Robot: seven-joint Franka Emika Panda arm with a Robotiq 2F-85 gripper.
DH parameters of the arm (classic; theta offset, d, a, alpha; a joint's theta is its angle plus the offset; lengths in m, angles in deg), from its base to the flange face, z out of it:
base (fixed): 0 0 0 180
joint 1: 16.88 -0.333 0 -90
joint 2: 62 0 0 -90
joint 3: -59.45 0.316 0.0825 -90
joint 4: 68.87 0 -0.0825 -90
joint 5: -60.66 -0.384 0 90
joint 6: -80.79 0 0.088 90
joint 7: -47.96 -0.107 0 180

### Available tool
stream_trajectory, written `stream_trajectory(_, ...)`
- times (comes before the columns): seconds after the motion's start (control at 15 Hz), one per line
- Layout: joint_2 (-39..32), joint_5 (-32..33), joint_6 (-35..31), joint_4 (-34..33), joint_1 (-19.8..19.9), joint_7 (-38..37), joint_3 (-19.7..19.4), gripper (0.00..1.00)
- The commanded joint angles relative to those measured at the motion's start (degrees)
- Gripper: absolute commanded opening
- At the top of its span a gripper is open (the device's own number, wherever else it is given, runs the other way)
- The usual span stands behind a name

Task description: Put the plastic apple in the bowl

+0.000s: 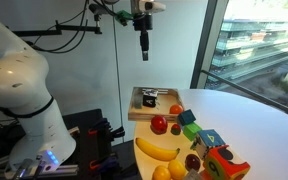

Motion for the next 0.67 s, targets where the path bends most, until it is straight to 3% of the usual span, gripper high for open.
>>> stream_trajectory(0.0,2.54,-2.63,-1.25,3.6,1.17,4.62,-2.39,1.0)
stream_trajectory(0.6,1.05,-3.4,-13.4,12.52,4.14,11.14,-5.68,1.0)
